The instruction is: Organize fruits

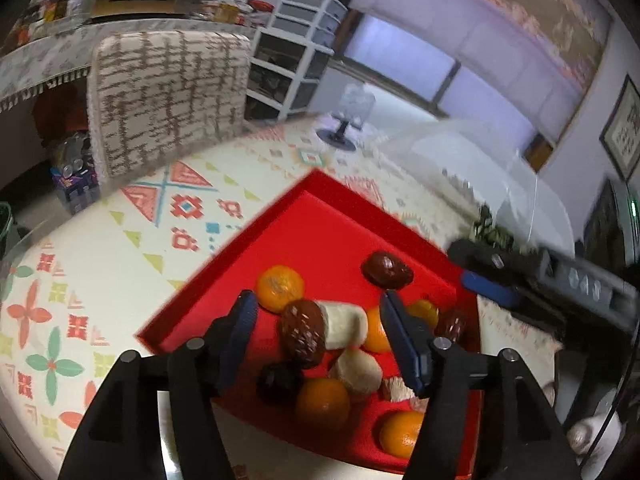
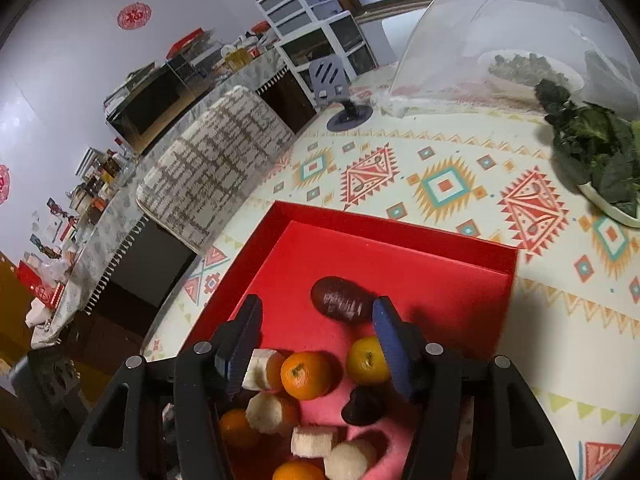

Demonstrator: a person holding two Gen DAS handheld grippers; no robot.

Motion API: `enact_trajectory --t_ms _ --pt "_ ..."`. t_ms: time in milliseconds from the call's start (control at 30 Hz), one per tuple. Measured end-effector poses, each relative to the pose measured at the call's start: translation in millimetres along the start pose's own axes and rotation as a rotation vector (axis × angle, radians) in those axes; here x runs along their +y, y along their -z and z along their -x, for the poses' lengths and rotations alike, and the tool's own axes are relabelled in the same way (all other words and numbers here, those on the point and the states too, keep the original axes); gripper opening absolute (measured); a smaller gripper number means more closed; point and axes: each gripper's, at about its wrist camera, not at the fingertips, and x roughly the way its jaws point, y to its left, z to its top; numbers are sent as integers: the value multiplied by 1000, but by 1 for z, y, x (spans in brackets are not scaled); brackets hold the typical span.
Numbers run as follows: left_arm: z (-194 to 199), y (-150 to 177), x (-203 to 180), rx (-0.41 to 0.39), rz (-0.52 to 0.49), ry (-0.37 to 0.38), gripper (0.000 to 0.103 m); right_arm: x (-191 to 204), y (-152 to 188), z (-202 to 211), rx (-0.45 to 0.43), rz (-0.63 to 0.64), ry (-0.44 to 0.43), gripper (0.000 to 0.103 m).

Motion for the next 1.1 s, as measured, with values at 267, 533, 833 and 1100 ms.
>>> enact_trajectory --t_ms 267,533,833,1100 --pt "9 -4 4 20 -79 -149 71 -3 25 40 -50 32 43 73" --pt "-50 14 -55 164 -464 -370 74 -23 51 72 -74 -13 41 73" --pt "-45 -13 -66 108 -457 -354 74 -31 57 119 -174 18 99 79" --pt "5 -18 -57 32 -352 -273 80 -16 79 149 -272 122 171 88"
